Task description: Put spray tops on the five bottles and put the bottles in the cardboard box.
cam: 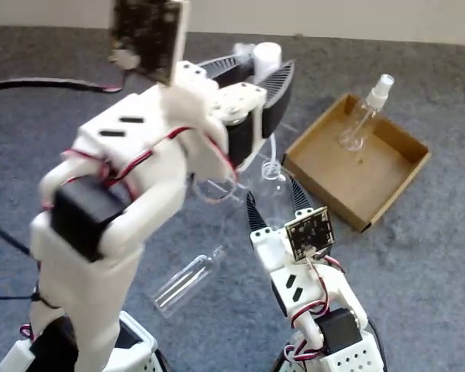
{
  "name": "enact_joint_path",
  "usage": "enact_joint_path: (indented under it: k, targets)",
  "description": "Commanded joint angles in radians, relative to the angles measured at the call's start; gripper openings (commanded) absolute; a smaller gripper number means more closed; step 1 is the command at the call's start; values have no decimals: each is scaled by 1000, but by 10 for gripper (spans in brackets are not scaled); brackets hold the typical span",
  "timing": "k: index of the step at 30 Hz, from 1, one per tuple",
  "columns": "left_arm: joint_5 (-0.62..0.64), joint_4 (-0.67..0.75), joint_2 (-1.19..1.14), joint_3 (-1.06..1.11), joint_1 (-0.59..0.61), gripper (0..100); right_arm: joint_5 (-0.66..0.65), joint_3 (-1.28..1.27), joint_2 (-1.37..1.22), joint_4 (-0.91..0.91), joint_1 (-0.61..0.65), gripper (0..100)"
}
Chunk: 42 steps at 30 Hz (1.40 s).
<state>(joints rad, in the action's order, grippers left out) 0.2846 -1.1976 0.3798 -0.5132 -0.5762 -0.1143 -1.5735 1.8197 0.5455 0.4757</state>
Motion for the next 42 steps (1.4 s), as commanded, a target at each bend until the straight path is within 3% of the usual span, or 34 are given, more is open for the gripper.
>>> enact_joint_path:
  k: [1, 8, 15, 23, 33, 42]
  targets:
    - [-11, 144, 24, 94, 19, 17, 8, 16, 18, 7, 8, 190]
    - [-14, 253, 31, 219, 50, 17, 8, 16, 18, 7, 8, 190]
    - [-9, 258, 33, 211, 128, 17, 8, 16, 18, 7, 8, 190]
    - [-6, 252, 35, 211, 122, 17, 5, 15, 18, 4, 8, 190]
    - [-6, 241, 85, 222, 33, 17, 3, 15, 18, 4, 5, 190]
    - [-6, 247, 148, 387, 28, 17, 3, 15, 18, 4, 5, 190]
